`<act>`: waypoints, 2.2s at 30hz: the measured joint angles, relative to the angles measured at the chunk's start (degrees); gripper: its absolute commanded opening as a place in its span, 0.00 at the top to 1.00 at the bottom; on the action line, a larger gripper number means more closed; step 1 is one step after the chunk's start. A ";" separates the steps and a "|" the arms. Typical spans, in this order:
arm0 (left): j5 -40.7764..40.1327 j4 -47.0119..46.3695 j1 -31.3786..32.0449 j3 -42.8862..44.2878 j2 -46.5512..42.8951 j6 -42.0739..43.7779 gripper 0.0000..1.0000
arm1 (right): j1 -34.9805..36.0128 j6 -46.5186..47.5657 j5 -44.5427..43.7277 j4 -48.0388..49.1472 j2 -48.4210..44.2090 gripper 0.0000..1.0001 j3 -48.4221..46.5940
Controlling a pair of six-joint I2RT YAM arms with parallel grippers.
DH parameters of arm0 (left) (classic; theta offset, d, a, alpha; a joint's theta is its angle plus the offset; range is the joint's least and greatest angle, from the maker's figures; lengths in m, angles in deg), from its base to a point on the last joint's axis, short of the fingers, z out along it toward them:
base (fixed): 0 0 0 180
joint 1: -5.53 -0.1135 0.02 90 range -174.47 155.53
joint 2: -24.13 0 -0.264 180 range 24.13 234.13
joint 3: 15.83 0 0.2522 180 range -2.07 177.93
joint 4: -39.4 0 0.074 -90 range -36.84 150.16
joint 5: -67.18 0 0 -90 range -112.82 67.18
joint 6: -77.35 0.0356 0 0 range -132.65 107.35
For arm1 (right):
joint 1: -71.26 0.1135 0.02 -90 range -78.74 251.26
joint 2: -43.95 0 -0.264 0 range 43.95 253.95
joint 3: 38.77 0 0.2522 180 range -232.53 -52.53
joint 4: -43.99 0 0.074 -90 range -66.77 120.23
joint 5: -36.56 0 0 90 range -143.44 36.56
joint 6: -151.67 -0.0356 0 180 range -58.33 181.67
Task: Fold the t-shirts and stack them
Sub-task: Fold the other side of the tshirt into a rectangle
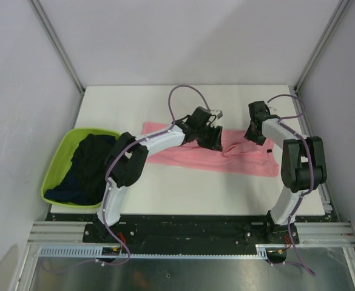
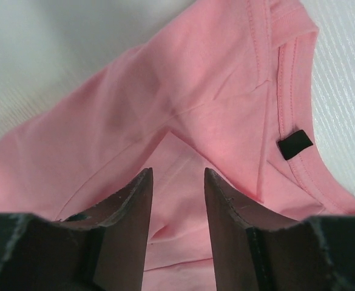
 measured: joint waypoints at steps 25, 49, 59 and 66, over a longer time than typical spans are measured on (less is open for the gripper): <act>-6.58 -0.22 5.42 10.12 10.36 -1.07 0.75 | -1.18 0.02 2.71 1.92 2.27 0.78 0.15; -7.48 -0.17 5.64 9.84 8.57 -1.70 0.99 | -1.16 -0.13 1.84 -0.96 -6.12 0.99 3.17; -7.48 -0.46 5.64 8.94 7.15 -1.68 0.98 | -1.25 0.24 3.04 1.68 -7.41 0.62 6.29; -7.10 -0.37 5.64 7.45 7.17 -1.60 0.98 | -1.57 1.11 3.89 6.86 -4.24 0.58 6.32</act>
